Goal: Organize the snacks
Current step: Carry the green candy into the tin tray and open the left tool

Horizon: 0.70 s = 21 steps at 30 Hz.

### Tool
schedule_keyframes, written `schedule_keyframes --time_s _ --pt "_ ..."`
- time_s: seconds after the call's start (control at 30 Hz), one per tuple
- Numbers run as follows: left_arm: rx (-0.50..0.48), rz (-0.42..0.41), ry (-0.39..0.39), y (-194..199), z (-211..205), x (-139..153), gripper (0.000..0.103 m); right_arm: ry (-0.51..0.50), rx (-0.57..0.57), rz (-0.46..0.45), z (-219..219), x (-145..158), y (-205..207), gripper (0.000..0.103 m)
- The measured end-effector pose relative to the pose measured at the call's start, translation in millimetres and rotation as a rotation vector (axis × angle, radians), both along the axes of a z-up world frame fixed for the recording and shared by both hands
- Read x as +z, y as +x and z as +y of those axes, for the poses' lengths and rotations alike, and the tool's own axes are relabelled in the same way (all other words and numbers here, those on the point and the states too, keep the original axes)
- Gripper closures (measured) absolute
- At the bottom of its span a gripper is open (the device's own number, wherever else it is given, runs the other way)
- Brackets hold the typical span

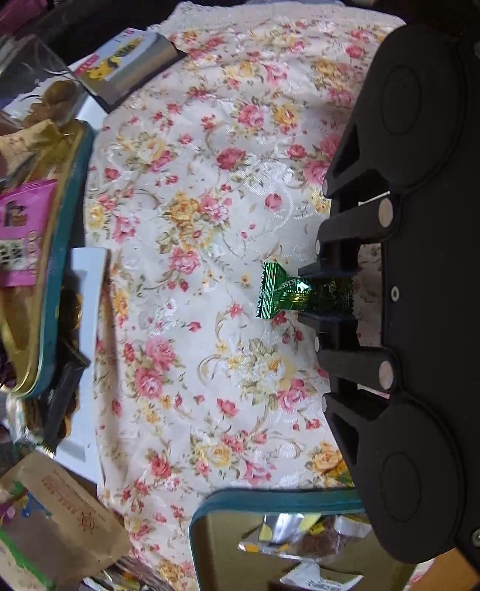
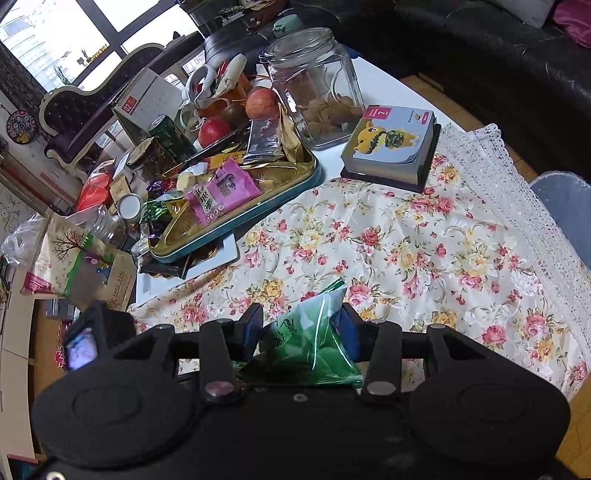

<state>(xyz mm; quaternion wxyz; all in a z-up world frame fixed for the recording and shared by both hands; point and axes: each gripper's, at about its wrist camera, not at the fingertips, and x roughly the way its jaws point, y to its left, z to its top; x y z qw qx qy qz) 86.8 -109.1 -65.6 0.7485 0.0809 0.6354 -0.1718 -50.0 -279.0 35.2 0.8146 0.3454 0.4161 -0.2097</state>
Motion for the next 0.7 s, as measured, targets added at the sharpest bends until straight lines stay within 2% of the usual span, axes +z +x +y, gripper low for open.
schedule_keyframes --time_s 0.1,0.27,0.4,0.7 --pt "0.023 -0.022 -0.018 4 11 24 0.079 0.005 -0.007 0.011 1 -3 2 0.056" --pt "0.052 -0.12 -0.022 9 39 68 0.079 0.008 0.001 0.033 7 -9 9 0.056" --pt "0.096 -0.151 -0.029 21 70 92 0.079 -0.007 0.015 0.055 16 -14 17 0.056" --pt "0.251 -0.173 -0.017 43 156 113 0.079 -0.033 0.087 0.09 58 -22 47 0.056"
